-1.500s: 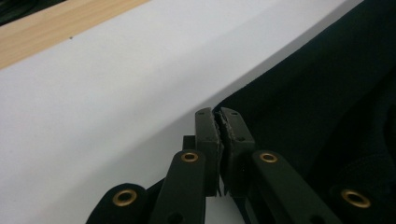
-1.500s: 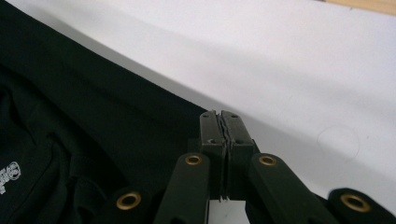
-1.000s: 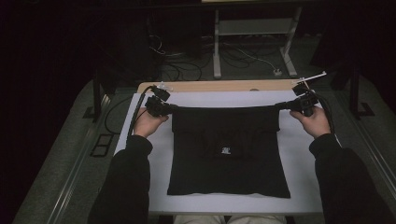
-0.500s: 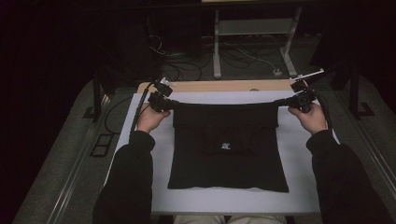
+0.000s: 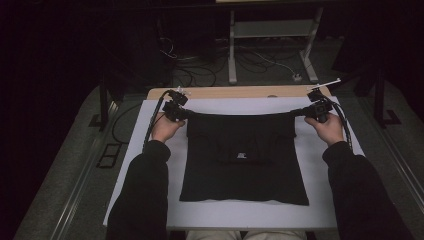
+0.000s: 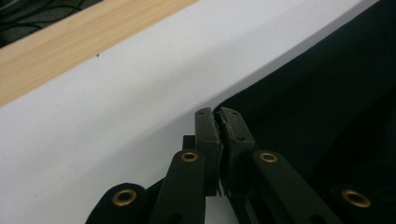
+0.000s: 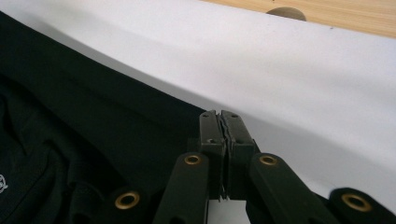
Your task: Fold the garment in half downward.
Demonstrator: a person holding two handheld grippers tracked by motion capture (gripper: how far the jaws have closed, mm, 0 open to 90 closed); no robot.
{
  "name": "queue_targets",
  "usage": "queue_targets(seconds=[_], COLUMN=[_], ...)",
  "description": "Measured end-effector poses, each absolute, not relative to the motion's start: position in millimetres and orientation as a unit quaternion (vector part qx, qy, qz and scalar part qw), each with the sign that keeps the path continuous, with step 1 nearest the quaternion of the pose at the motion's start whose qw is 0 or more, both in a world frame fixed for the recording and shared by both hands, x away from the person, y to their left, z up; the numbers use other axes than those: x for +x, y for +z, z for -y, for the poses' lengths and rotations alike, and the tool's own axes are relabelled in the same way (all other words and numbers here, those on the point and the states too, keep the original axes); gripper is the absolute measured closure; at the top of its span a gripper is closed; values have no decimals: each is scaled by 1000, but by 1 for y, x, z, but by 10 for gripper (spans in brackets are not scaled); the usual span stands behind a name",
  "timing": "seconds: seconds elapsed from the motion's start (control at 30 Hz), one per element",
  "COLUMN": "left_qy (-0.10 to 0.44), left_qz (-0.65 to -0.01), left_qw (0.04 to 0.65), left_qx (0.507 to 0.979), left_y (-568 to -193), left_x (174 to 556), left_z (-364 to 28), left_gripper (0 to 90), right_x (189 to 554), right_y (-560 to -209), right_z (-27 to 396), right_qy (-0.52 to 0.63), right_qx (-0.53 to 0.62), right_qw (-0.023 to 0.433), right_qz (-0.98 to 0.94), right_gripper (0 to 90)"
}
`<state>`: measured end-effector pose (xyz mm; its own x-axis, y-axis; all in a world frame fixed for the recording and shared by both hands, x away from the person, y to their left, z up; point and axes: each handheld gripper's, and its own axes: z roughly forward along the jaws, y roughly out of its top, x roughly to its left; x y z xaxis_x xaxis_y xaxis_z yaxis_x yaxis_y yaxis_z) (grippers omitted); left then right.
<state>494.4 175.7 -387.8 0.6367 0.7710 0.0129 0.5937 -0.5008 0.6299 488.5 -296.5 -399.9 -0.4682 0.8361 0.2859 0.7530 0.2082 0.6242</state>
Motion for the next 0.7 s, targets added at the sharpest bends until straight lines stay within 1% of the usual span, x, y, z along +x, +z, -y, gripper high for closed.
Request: queue_targets(seconds=[0.7], left_qy=[131], left_qz=[-412], left_qw=[292], left_qx=[853], left_y=[-408], left_x=[504], left_z=[-175], left_gripper=[850], right_x=[499], right_y=[-421], right_z=[297], right_qy=[352], right_qx=[522], right_qw=[40], right_qz=[-776], right_gripper=[862])
